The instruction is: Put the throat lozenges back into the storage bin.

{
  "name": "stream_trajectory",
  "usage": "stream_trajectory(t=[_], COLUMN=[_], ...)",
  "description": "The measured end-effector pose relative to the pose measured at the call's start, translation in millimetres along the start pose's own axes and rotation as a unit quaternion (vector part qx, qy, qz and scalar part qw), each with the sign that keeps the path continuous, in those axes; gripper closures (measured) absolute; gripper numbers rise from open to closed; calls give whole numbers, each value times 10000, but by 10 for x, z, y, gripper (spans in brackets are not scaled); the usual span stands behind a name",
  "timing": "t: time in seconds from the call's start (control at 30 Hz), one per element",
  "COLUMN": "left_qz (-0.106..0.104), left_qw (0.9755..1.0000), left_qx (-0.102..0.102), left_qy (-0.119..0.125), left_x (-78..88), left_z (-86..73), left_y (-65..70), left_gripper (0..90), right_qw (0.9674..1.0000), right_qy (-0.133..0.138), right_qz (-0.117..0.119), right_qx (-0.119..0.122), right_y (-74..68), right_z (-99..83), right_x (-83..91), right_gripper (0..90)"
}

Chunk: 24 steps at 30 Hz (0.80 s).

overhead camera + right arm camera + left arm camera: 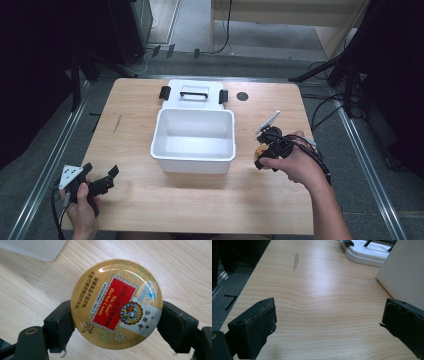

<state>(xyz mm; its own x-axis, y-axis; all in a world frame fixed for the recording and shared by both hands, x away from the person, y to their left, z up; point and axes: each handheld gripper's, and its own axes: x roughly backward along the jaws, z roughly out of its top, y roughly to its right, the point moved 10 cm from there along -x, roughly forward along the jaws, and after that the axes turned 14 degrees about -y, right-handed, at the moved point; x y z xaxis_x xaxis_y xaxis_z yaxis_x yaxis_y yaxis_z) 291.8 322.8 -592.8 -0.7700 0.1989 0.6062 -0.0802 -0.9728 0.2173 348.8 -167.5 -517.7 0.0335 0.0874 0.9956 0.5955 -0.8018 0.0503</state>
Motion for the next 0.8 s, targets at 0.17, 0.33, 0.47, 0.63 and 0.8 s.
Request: stream_trajectory(t=[0.17, 0.33, 0.47, 0.63, 0.8], left_qz=[-25, -36, -31, -47, -53], left_qw=[10000, 10000, 10000, 10000, 10000], left_qx=[-5, 0, -4, 5, 14], left_qy=[-12, -11, -16, -19, -15], left_x=[-2, -4, -3, -3, -4], left_z=[-2, -1, -2, -2, -1], left_y=[9, 8, 9, 9, 9], left_gripper=[3, 3, 3, 3, 3], right_qw=[10000, 9998, 9996, 9992, 9989], right_qy=[29, 75, 118, 128, 162], right_qz=[-49, -83, -143, -220, -246], right_qx=[79, 139, 222, 298, 370], right_y=[-17, -37, -74, -117, -142], right_z=[71, 146, 232, 303, 364], right_x=[89, 185, 294, 392, 485], right_gripper=[211, 211, 210, 211, 210])
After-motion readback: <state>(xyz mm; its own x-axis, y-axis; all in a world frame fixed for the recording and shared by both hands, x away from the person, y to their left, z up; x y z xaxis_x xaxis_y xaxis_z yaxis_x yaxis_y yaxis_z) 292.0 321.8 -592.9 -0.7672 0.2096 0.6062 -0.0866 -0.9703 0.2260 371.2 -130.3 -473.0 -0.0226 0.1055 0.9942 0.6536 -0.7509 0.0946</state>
